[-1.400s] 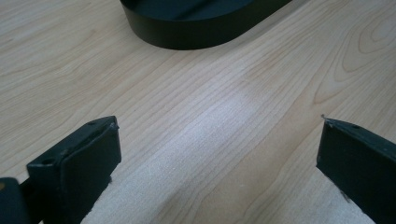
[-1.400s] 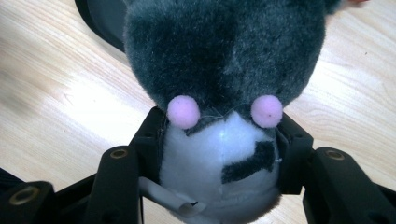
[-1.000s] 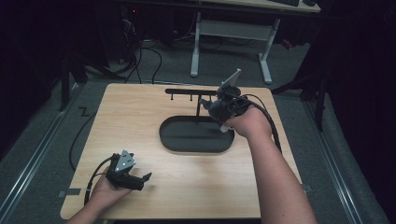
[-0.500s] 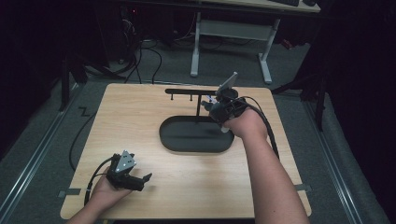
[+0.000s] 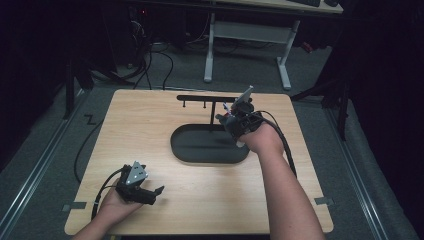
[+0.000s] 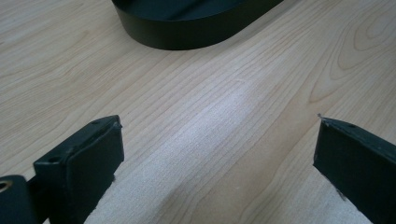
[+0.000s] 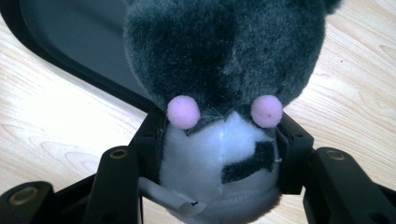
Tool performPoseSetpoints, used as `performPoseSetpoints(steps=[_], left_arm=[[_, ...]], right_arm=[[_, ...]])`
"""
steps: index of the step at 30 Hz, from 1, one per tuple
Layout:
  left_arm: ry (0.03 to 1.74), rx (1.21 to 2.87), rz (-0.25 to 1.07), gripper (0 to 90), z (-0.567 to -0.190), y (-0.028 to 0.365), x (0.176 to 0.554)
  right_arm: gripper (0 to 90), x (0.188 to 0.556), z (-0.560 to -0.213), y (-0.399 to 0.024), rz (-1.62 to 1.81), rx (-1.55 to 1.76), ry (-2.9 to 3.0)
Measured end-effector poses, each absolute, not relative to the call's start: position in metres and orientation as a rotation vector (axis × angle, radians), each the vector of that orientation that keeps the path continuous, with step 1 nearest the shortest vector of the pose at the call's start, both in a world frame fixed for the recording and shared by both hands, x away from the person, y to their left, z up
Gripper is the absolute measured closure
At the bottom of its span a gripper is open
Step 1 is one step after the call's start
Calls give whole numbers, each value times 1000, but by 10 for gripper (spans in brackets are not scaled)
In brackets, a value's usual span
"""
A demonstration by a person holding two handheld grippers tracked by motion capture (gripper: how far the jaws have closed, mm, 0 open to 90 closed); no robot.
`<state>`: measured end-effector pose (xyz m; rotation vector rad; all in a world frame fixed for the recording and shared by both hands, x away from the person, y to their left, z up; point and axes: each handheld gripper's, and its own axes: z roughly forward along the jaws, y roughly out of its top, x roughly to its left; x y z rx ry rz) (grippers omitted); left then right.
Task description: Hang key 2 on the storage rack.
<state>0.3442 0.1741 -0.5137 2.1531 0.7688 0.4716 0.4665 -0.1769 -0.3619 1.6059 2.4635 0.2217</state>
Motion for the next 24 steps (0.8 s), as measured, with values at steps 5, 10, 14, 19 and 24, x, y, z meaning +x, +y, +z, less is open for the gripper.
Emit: performPoseSetpoints(steps=[5,10,14,19,24], left_arm=[[770,2152,479,27,-513,174,342],[779,2156,478,28,-515,177,342],[789,2154,475,28,-514,180,341],[791,2152,474,28,-514,180,342],[784,2156,476,28,-514,180,341]], right_arm=[[484,468,-369,-176,227,1615,2462],[480,471,-375,-174,239,1612,2473],[474,477,-381,-174,249,1624,2471],[470,484,-387,-171,265,1640,2470],[464,489,-390,-169,260,1644,2469]])
